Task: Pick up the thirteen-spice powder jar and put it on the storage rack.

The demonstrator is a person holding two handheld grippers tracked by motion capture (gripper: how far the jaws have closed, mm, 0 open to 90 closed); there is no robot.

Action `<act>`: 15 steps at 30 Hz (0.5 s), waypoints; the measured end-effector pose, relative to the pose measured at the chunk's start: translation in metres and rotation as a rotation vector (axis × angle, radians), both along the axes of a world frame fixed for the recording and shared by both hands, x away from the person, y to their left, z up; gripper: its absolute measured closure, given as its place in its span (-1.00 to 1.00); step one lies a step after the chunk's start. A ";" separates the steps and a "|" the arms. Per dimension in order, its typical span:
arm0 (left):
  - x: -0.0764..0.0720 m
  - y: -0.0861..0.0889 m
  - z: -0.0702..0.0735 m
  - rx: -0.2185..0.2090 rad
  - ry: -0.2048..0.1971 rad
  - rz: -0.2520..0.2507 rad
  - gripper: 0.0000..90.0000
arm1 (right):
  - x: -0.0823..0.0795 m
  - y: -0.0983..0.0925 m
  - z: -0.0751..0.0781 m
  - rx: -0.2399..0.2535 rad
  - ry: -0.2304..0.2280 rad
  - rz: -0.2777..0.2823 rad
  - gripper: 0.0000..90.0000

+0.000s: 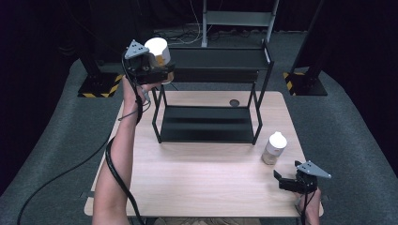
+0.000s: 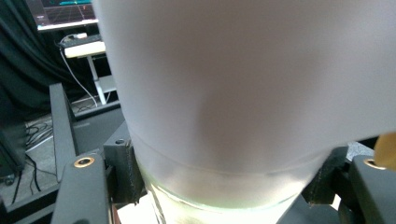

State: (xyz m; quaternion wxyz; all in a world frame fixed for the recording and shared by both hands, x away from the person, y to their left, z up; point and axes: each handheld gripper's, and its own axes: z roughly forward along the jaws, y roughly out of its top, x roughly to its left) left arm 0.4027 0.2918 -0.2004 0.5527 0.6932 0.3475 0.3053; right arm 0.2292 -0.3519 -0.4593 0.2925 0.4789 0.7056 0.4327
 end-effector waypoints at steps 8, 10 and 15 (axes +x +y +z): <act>0.007 -0.004 0.012 0.002 -0.003 0.005 -0.31 | 0.000 0.000 0.000 0.002 0.001 -0.003 -1.00; 0.009 -0.004 0.013 -0.005 -0.004 0.008 -0.31 | 0.000 0.000 0.000 0.001 0.001 -0.002 -1.00; 0.015 -0.008 0.020 -0.002 -0.001 0.013 -0.32 | 0.000 0.000 0.000 0.002 0.002 0.000 -1.00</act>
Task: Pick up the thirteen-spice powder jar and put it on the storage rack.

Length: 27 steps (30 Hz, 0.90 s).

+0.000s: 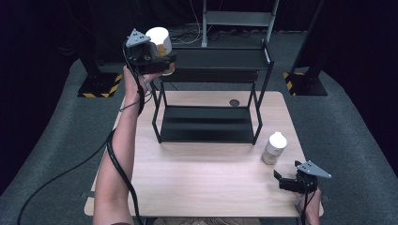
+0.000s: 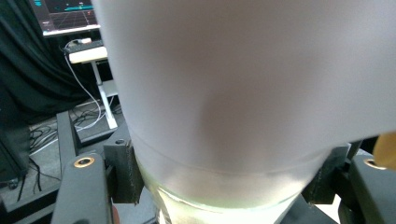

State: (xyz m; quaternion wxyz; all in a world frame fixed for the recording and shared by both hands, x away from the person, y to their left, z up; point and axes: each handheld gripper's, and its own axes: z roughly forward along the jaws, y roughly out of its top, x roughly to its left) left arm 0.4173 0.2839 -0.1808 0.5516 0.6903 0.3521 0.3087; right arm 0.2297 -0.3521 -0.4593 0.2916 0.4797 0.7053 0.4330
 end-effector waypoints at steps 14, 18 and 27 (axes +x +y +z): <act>0.025 -0.014 0.013 0.012 0.034 0.009 -0.31 | 0.000 0.000 0.000 0.002 0.002 0.000 -1.00; 0.033 -0.017 0.015 0.010 0.047 0.015 -0.32 | 0.000 -0.001 0.000 0.004 0.000 0.002 -1.00; 0.048 -0.026 0.018 0.017 0.081 0.022 -0.31 | -0.001 -0.002 -0.001 0.007 -0.009 0.003 -1.00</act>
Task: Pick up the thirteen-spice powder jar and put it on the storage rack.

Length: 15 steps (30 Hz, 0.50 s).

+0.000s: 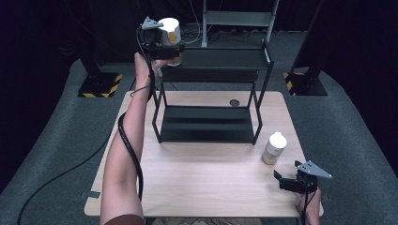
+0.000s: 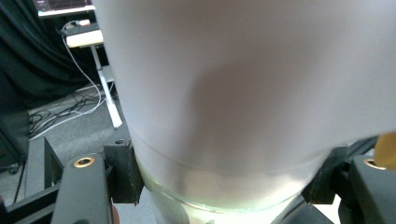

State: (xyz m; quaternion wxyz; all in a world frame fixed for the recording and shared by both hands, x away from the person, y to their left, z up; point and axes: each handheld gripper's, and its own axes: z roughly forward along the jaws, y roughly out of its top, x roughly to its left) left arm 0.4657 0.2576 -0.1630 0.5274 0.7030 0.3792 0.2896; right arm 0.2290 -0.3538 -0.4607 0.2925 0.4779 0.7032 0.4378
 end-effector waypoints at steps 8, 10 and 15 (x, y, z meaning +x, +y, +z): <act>0.012 -0.005 0.000 0.005 0.035 0.005 -0.32 | -0.001 0.000 0.000 0.000 -0.004 0.001 -1.00; 0.016 -0.007 0.000 0.010 0.043 0.007 -0.31 | -0.001 0.000 -0.001 0.001 -0.005 0.000 -1.00; 0.022 -0.010 0.002 0.017 0.064 0.009 -0.32 | -0.001 0.000 -0.001 0.001 -0.005 0.000 -1.00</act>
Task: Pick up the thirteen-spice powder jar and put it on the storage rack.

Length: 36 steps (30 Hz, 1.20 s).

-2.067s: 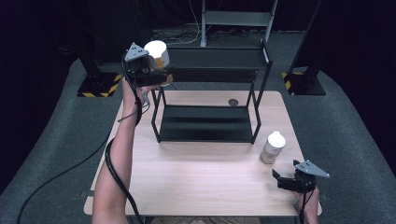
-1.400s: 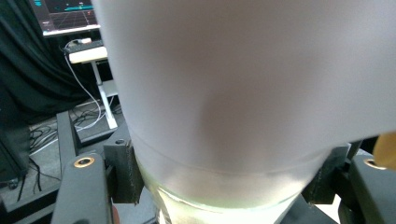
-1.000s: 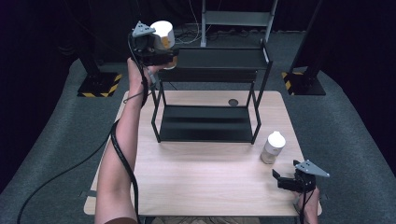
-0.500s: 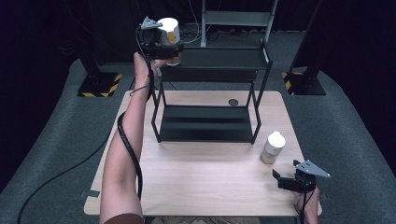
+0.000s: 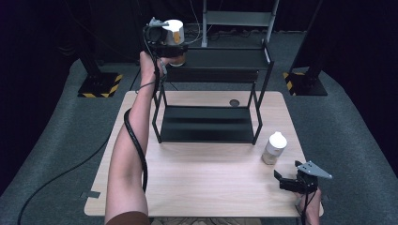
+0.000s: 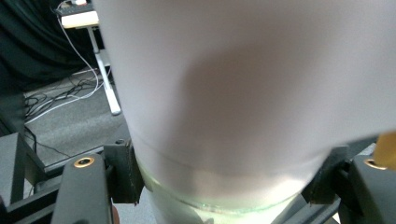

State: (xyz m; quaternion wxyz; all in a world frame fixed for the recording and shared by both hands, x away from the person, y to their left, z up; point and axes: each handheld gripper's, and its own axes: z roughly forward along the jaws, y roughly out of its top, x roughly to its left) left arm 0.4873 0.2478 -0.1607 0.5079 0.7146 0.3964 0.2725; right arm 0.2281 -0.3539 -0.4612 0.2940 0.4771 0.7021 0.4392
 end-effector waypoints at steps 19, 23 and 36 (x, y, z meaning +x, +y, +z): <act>0.002 0.005 0.000 0.010 -0.003 -0.032 -0.32 | -0.001 -0.001 -0.001 0.002 -0.006 0.001 -1.00; 0.003 0.007 0.001 0.015 0.002 -0.039 -0.32 | -0.001 0.000 -0.001 0.001 -0.006 0.001 -1.00; -0.001 0.005 0.015 0.070 0.045 -0.029 -0.44 | -0.001 0.000 0.000 0.000 -0.005 0.002 -1.00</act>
